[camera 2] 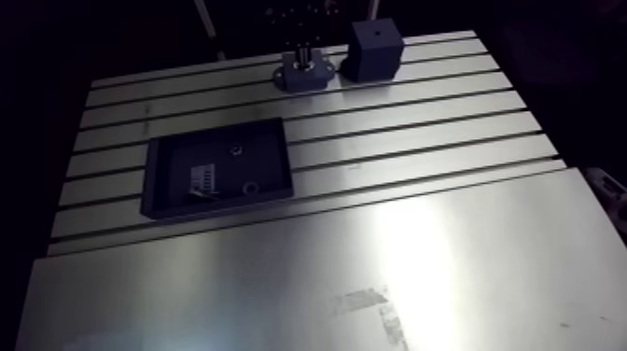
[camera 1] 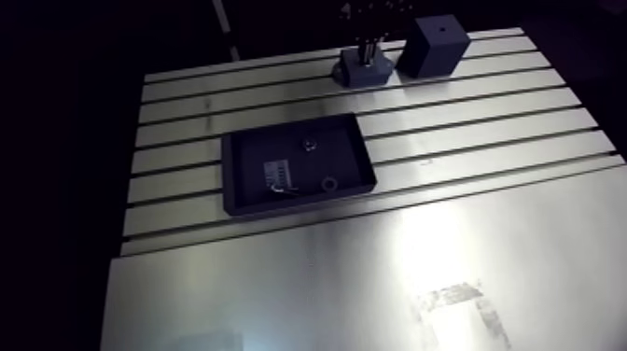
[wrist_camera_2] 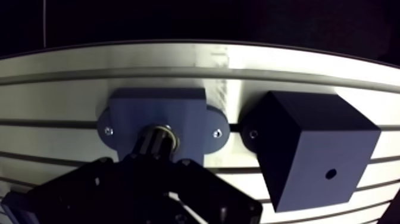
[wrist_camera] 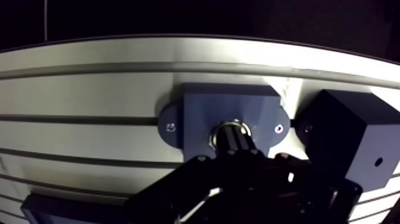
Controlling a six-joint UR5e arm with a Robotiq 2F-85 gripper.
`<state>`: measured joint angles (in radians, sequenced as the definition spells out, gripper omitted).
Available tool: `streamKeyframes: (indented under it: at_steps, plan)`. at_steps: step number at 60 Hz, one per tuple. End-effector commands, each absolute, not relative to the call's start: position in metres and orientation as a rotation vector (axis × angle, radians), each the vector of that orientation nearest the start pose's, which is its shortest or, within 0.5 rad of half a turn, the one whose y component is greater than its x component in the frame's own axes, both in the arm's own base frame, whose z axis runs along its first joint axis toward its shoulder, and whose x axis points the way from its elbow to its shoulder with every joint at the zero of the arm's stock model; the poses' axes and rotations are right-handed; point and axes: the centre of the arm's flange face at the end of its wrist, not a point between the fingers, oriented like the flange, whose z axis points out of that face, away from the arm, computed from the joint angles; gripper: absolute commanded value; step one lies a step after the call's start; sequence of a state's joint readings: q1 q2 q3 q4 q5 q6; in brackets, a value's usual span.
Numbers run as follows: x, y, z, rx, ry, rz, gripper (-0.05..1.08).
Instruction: Pick up the bearing and press it into the housing until flush.
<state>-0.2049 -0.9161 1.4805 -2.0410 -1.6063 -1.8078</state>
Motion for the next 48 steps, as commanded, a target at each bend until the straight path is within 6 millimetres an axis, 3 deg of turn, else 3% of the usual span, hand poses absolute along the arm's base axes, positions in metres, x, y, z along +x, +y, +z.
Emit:
streamKeyframes:
  at_steps: [1,15,23,32,42,44,45,46,47,48]
  plan:
    - [-0.691,0.012,0.176,-0.051,3.032,0.021,1.08]
    - [-0.692,0.01,0.177,-0.057,3.035,0.02,1.08]
    - [-0.692,0.009,0.191,-0.057,3.056,0.023,1.07]
    - [-0.693,0.007,0.241,-0.059,3.128,0.046,1.05]
    - [-0.689,0.008,0.274,-0.056,3.17,0.064,1.04]
    - [-0.687,0.007,0.279,-0.058,3.172,0.067,1.0]
    - [-0.685,0.008,0.283,-0.056,3.165,0.065,0.87]
    - [-0.685,0.008,0.283,-0.056,3.165,0.065,0.87]
    - [-0.681,0.008,0.286,-0.056,3.148,0.062,0.58]
    - [-0.681,0.008,0.286,-0.056,3.148,0.062,0.58]
